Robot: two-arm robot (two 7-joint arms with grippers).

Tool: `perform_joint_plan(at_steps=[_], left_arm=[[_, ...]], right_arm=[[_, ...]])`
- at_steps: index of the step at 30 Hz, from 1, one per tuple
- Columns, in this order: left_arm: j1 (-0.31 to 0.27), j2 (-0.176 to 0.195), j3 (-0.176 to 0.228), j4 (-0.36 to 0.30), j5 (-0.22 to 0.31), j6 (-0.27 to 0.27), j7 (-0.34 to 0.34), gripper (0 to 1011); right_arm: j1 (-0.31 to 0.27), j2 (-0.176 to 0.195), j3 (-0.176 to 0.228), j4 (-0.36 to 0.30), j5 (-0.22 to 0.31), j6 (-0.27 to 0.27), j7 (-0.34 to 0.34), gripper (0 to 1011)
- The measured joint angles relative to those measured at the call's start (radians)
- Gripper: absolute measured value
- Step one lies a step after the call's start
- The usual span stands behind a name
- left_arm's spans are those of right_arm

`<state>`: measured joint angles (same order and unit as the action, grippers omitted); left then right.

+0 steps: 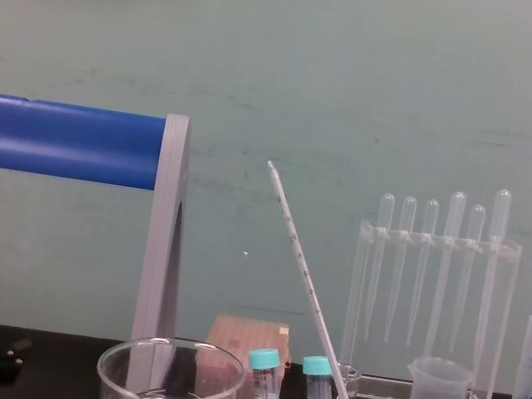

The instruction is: Hold the thermometer with one hand and immerse one end into the beaker, then reinsert it into the test tube rack.

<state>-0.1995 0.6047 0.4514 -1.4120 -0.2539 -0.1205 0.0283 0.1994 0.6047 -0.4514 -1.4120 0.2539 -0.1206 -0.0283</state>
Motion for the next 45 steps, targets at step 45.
perform_joint_plan(at_steps=[45], left_arm=[[0.000, 0.000, 0.000, 0.000, 0.000, 0.000, 0.000, 1008]], right_arm=[[0.000, 0.000, 0.000, 0.000, 0.000, 0.000, 0.000, 1002]])
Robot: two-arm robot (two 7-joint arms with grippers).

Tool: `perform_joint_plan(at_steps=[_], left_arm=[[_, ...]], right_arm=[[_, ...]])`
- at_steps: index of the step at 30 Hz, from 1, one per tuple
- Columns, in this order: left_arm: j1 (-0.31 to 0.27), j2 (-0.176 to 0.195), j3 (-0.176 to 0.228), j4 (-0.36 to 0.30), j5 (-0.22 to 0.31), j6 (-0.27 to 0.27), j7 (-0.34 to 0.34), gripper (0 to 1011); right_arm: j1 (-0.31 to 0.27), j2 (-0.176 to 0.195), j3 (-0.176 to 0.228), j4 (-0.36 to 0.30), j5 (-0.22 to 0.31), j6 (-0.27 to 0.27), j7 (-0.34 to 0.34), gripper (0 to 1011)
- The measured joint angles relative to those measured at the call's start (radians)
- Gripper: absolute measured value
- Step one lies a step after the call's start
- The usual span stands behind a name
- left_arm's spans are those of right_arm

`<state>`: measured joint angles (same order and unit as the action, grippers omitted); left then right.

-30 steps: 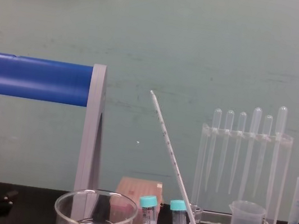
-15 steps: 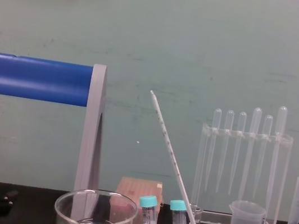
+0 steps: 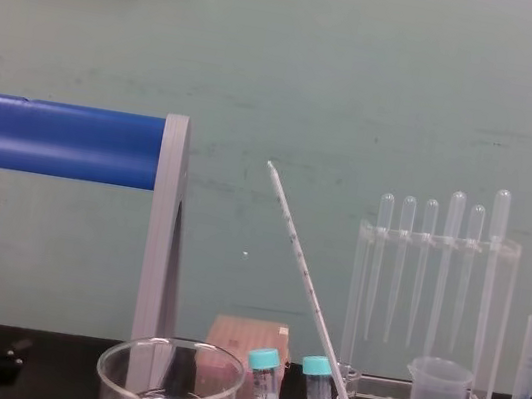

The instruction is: Hold the thermometer with one hand and immerse one end into the beaker, then reinsert it into the test tube rack.

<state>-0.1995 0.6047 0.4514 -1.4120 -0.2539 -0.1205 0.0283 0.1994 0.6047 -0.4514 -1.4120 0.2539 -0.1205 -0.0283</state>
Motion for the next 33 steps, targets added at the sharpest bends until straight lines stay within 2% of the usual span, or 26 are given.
perform_joint_plan(at_steps=[15, 18, 20, 21, 23, 24, 26, 27, 28, 33], left_arm=[[0.000, 0.000, 0.000, 0.000, 0.000, 0.000, 0.000, 1008], [0.000, 0.000, 0.000, 0.000, 0.000, 0.000, 0.000, 1008], [0.000, 0.000, 0.000, 0.000, 0.000, 0.000, 0.000, 1008], [0.000, 0.000, 0.000, 0.000, 0.000, 0.000, 0.000, 1008], [0.000, 0.000, 0.000, 0.000, 0.000, 0.000, 0.000, 1008], [0.000, 0.000, 0.000, 0.000, 0.000, 0.000, 0.000, 1008], [0.000, 0.000, 0.000, 0.000, 0.000, 0.000, 0.000, 1008], [0.000, 0.000, 0.000, 0.000, 0.000, 0.000, 0.000, 1008], [0.000, 0.000, 0.000, 0.000, 0.000, 0.000, 0.000, 1008], [0.000, 0.000, 0.000, 0.000, 0.000, 0.000, 0.000, 1007]], right_arm=[[0.000, 0.000, 0.000, 0.000, 0.000, 0.000, 0.000, 1003], [0.000, 0.005, 0.004, -0.005, 0.006, 0.006, 0.023, 1003], [0.001, 0.014, 0.022, -0.027, 0.047, 0.030, 0.071, 1002], [0.001, 0.020, 0.041, -0.048, 0.092, 0.059, 0.110, 1002], [0.002, 0.025, 0.060, -0.073, 0.140, 0.096, 0.148, 1003], [0.005, 0.030, 0.078, -0.097, 0.188, 0.139, 0.187, 1002], [0.014, 0.039, 0.101, -0.138, 0.253, 0.203, 0.245, 1002], [0.014, 0.039, 0.101, -0.138, 0.253, 0.203, 0.245, 1002], [0.022, 0.044, 0.111, -0.160, 0.287, 0.239, 0.283, 1002], [0.058, 0.046, 0.117, -0.215, 0.359, 0.323, 0.393, 1003]])
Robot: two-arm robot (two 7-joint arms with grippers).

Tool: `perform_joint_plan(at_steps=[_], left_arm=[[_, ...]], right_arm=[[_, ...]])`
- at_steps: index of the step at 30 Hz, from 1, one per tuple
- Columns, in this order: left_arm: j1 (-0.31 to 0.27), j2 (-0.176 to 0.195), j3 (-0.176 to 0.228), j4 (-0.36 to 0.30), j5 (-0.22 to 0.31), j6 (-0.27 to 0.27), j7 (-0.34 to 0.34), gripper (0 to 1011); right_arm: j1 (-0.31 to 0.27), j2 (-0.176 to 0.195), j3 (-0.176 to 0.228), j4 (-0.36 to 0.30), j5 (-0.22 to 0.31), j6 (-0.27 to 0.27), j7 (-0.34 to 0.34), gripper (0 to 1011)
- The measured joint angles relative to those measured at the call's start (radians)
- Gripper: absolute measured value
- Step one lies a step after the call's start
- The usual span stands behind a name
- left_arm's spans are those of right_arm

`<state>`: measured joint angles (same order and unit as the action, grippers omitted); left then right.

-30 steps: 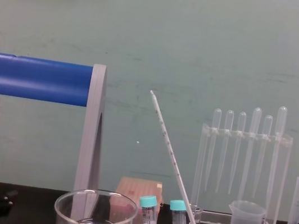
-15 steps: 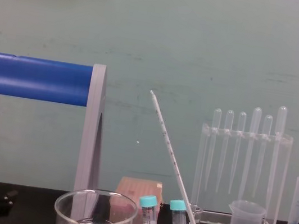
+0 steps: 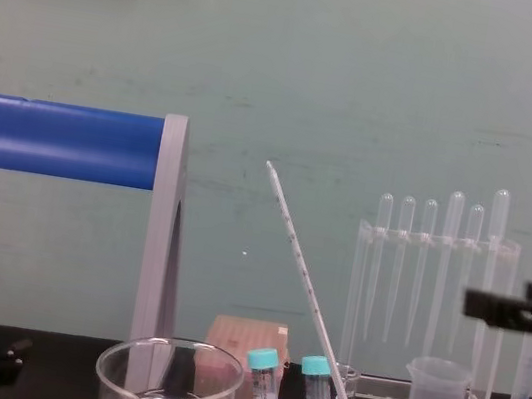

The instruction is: Hold the thermometer with one hand and immerse one end into the beaker, then reinsert it into the test tube rack.

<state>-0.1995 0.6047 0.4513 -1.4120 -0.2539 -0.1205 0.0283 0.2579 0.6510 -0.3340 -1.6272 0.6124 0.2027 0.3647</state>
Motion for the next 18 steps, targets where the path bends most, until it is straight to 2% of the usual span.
perform_joint_plan(at_steps=[3, 7, 8, 11, 18], left_arm=[[0.000, 0.000, 0.000, 0.000, 0.000, 0.000, 0.000, 1008], [0.000, 0.000, 0.000, 0.000, 0.000, 0.000, 0.000, 1008], [0.000, 0.000, 0.000, 0.000, 0.000, 0.000, 0.000, 1008], [0.000, 0.000, 0.000, 0.000, 0.000, 0.000, 0.000, 1008], [0.000, 0.000, 0.000, 0.000, 0.000, 0.000, 0.000, 1008]], right_arm=[[0.053, -0.014, -0.030, -0.016, 0.037, 0.061, 0.074, 1002], [0.116, -0.038, -0.081, -0.008, 0.054, 0.106, 0.119, 1002], [0.116, -0.038, -0.081, -0.008, 0.054, 0.106, 0.119, 1002], [0.180, -0.072, -0.140, 0.023, 0.045, 0.122, 0.141, 1002], [0.278, -0.142, -0.223, 0.105, 0.007, 0.146, 0.137, 1002]])
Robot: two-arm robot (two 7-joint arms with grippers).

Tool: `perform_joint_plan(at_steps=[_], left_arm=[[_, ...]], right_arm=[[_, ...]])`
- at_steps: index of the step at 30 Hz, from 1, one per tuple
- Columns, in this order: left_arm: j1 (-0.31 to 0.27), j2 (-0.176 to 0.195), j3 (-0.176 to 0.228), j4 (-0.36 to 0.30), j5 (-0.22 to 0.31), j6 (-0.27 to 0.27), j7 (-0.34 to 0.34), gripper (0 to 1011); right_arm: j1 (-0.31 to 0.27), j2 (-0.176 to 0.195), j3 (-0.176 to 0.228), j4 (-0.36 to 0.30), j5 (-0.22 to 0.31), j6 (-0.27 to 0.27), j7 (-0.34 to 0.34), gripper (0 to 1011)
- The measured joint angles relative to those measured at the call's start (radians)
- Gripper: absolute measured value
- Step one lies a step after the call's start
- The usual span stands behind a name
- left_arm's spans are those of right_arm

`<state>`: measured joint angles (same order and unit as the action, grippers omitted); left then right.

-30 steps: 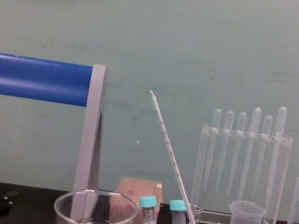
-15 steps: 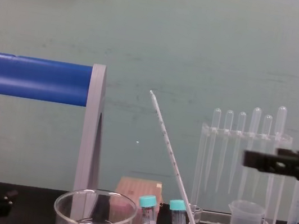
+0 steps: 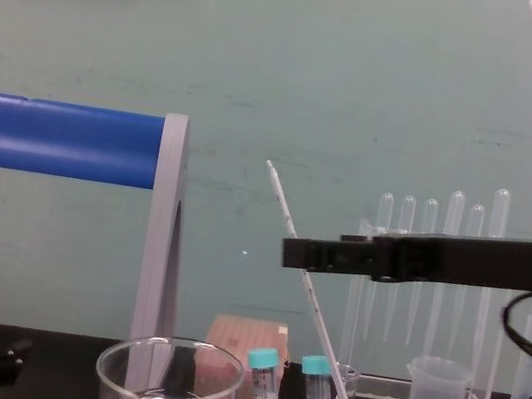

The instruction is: Hold the thermometer with one hand and immerse one end into the beaker, then reinsert it into the test tube rack.

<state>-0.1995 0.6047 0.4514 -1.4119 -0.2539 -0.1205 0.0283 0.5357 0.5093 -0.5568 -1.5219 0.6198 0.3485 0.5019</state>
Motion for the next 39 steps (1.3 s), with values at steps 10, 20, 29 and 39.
perform_joint_plan(at_steps=[10, 20, 29, 39], left_arm=[[0.000, 0.000, 0.000, 0.000, 0.000, 0.000, 0.000, 1008], [0.000, 0.000, 0.000, 0.000, 0.000, 0.000, 0.000, 1008], [0.000, 0.000, 0.000, 0.000, 0.000, 0.000, 0.000, 1008], [0.000, 0.000, 0.000, 0.000, 0.000, 0.000, 0.000, 1008]], right_arm=[[0.076, -0.064, -0.048, 0.070, -0.027, 0.045, -0.031, 1002], [0.098, -0.083, -0.067, 0.091, -0.043, 0.054, -0.036, 1002], [0.098, -0.083, -0.066, 0.091, -0.042, 0.054, -0.036, 990], [0.098, -0.084, -0.065, 0.090, -0.040, 0.054, -0.036, 734]])
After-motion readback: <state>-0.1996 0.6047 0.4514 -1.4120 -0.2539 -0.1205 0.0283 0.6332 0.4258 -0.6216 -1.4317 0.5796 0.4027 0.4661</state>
